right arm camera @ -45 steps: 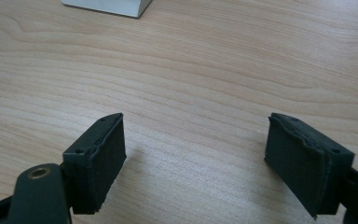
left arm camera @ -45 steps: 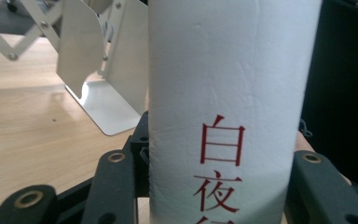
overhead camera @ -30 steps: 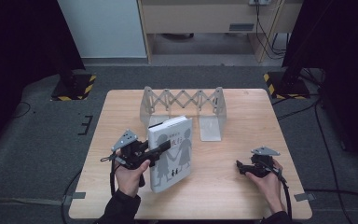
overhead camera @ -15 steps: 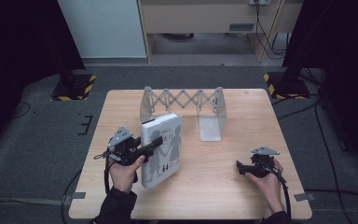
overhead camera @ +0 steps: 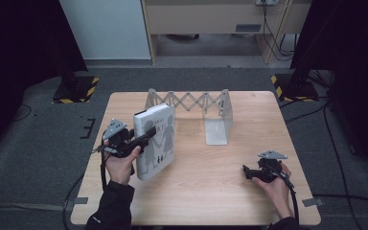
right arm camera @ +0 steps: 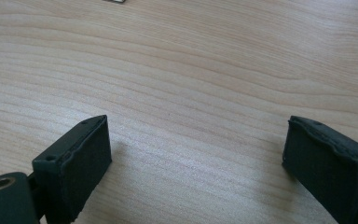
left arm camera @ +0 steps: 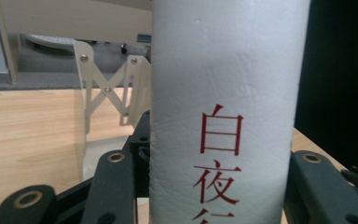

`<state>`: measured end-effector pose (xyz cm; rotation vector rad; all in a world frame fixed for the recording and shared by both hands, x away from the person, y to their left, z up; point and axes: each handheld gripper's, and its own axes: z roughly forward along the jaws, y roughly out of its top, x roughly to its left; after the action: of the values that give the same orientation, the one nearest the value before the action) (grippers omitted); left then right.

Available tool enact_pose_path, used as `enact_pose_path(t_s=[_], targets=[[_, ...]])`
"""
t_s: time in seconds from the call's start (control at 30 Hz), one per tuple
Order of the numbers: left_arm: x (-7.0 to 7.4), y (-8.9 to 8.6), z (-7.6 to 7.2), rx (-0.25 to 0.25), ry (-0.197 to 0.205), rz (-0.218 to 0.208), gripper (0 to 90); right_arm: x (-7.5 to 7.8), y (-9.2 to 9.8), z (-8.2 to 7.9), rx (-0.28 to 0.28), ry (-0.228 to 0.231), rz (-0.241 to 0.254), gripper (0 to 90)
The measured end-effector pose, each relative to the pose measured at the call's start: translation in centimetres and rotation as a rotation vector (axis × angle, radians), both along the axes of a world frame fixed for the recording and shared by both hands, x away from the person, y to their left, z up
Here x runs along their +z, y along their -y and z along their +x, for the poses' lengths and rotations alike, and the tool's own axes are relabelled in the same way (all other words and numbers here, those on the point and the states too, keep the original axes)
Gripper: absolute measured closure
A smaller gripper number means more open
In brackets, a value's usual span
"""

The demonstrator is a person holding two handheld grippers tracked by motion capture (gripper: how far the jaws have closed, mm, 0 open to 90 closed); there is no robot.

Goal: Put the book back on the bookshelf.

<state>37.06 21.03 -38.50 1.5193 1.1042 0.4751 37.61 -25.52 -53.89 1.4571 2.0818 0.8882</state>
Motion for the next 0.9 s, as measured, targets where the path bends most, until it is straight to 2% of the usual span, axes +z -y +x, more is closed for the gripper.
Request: enact_pose_path(t_s=[0.2,0.43,0.6,0.73,0.9], targets=[[0.0,-0.1,1.5,0.035,-0.002,-0.001,52.2,0.0,0.0,0.0,0.001,-0.002,0.000,8.1],[0.0,0.2,3.0,0.070,0.004,0.023,52.2,0.0,0.0,0.0,0.000,-0.002,0.001,8.1],[-0.2,0.2,4.4,0.096,0.005,0.022,52.2,0.0,0.0,0.0,-0.001,0.000,0.001,8.1],[-0.5,0.4,5.2,0.122,0.025,0.029,52.2,0.0,0.0,0.0,0.000,-0.002,0.000,8.1],[-1.0,0.4,6.0,0.146,0.022,0.028,52.2,0.0,0.0,0.0,0.000,0.000,0.000,8.1]])
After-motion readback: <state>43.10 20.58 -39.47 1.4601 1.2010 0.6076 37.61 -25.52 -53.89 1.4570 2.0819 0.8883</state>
